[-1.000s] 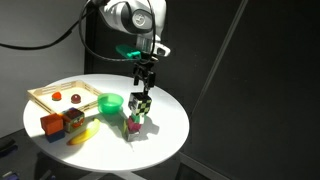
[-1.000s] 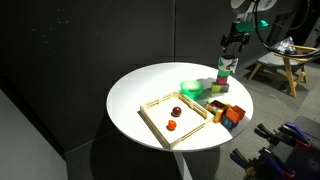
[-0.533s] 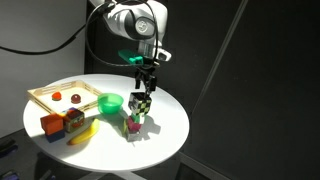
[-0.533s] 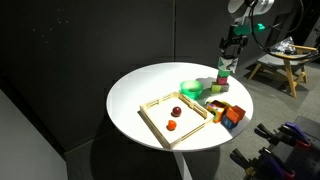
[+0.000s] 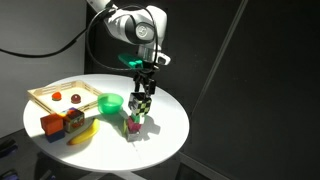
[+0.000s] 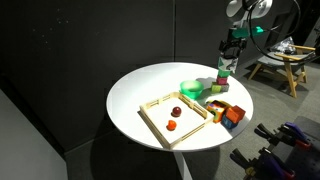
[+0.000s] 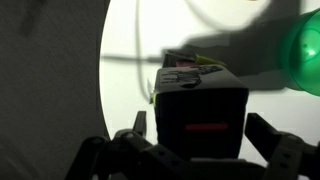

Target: Remove the block with a red number on top from the stack and put it on the table

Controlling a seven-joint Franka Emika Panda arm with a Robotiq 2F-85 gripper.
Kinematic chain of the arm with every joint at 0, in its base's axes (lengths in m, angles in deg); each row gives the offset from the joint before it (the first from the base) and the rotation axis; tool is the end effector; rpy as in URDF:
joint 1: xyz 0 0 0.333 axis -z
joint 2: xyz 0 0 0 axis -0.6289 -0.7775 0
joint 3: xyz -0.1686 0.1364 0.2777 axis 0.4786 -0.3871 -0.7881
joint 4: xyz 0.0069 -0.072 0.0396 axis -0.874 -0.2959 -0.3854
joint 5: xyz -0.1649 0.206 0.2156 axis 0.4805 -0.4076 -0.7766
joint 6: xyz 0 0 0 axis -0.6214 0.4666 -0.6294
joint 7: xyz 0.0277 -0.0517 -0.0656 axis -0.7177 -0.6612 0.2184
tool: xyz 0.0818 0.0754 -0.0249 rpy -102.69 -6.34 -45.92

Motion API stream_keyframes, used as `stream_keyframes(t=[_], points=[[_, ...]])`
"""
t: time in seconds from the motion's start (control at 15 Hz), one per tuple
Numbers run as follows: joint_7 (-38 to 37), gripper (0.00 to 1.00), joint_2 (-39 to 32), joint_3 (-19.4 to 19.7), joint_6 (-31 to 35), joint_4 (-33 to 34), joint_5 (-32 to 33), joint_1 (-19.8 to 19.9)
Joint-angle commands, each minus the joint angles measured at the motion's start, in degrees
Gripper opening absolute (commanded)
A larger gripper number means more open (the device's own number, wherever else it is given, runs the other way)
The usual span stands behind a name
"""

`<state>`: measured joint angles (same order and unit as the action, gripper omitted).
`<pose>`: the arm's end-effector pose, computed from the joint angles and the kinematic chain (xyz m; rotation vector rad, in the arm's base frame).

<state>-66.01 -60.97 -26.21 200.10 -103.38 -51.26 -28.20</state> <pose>0.5737 -0.2290 0.3930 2.9542 -0.8740 -0.0157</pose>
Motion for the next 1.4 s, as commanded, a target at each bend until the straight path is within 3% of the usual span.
stream_keyframes(t=[0.0,0.67,0.73,0.8,1.33], points=[[-0.16,1.00,-0.78,-0.31,-0.15,1.24,0.31,0.45],[0.11,1.00,-1.48,-0.28,0.17,0.90,0.47,0.47],[0.06,0.75,-1.51,-0.27,0.18,0.88,0.51,0.45],[0.08,0.74,-1.55,-0.27,0.15,0.86,0.53,0.44],[0.48,0.18,0.23,-0.37,-0.66,0.19,0.99,0.06]])
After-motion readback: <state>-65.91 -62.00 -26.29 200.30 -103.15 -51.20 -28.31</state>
